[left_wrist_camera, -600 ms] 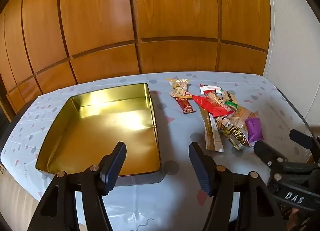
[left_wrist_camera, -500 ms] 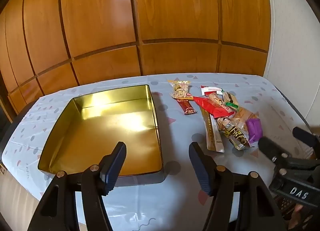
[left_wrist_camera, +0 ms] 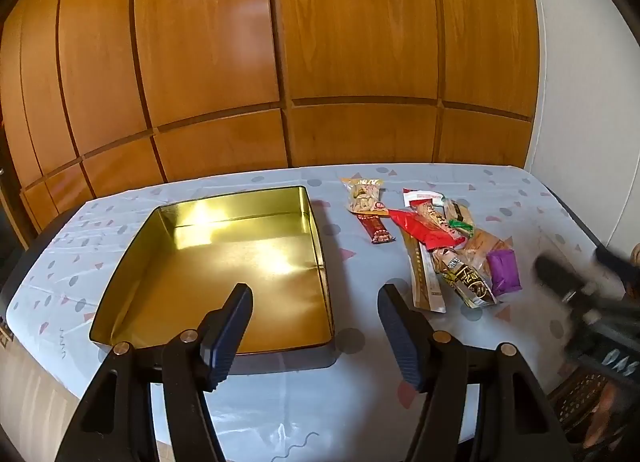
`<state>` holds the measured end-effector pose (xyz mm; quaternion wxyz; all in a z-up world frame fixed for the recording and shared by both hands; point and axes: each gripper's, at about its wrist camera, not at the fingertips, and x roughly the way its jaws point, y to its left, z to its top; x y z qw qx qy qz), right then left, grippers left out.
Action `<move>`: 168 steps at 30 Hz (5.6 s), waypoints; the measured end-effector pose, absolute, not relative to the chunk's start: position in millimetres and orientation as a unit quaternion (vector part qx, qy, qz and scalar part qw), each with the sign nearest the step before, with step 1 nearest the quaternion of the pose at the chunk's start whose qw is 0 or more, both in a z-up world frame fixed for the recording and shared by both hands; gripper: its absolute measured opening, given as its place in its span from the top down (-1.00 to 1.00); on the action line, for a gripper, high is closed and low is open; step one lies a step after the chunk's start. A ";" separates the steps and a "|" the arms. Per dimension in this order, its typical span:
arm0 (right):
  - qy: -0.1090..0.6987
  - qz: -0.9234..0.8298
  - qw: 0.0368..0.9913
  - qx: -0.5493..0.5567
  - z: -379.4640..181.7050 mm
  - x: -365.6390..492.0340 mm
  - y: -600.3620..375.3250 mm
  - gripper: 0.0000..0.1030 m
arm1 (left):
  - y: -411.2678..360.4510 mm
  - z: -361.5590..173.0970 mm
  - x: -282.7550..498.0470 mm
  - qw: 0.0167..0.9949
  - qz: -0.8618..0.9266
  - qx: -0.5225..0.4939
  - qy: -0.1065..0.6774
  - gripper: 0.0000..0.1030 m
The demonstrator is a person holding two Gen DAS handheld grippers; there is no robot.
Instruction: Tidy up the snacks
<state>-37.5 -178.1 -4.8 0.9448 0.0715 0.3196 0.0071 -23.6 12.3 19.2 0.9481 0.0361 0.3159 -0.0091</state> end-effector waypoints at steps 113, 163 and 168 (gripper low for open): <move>0.382 0.038 0.923 -0.012 5.7 145.1 -277.3 -1.00 | -49.1 -22.8 228.0 0.864 -0.086 0.018 0.496 -0.22; 0.492 0.239 0.837 -0.023 -54.8 206.4 -118.1 -0.04 | 150.6 -30.9 181.7 0.865 -0.054 -0.118 0.485 0.20; 0.518 0.219 0.825 -0.060 -77.3 235.7 -88.1 0.09 | 132.5 -35.7 208.8 0.859 -0.073 -0.113 0.494 0.19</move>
